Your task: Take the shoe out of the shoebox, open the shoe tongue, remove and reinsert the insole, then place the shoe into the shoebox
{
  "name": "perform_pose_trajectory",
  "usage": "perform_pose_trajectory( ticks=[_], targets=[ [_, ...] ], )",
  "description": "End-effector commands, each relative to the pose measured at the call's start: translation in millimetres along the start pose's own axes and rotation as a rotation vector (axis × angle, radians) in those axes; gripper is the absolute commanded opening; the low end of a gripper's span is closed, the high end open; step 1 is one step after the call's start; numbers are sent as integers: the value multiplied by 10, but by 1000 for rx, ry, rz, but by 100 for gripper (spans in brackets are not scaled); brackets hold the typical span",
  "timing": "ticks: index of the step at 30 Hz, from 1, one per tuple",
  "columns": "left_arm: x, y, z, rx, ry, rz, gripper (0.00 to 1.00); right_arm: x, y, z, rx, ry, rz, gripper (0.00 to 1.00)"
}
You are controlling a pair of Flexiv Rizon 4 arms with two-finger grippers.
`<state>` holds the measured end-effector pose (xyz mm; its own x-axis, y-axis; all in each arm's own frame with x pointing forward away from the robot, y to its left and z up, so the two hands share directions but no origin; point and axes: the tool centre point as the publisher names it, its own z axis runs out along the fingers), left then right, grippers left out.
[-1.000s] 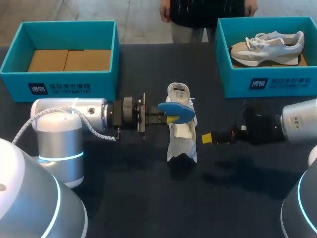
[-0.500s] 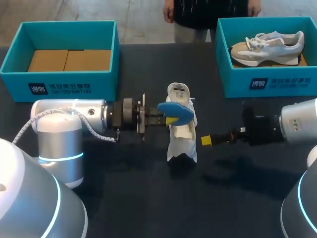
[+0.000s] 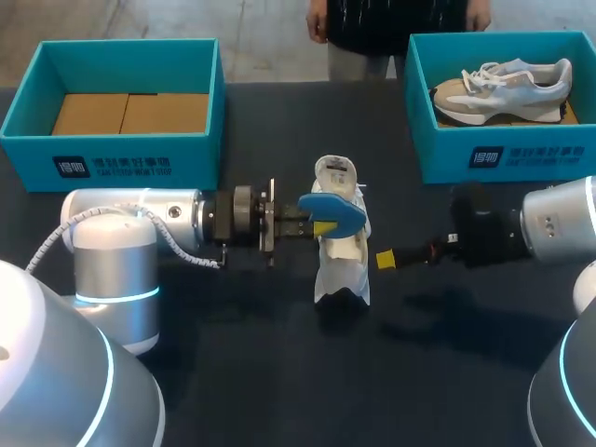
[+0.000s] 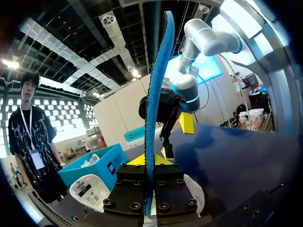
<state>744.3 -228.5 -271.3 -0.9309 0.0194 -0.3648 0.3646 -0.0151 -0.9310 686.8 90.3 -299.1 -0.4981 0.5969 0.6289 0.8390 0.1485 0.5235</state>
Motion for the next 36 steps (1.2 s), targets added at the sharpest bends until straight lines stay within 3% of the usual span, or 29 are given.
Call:
perform_pose_trajectory(
  ticks=[1,12,20,36],
  targets=[
    [13,-14,11,-1,-6,0,0,-10,1,23,5,1,3,100],
    [24,-50,83,9,6,4,0,0,-12,-7,1,-7,5,100],
    [16,52,190,13,17,-4,0,-11,-40,-2,-9,-6,11,100],
    [81,172,202,-64,3,44,0,-77,-59,10,-6,11,-54,100]
  ],
)
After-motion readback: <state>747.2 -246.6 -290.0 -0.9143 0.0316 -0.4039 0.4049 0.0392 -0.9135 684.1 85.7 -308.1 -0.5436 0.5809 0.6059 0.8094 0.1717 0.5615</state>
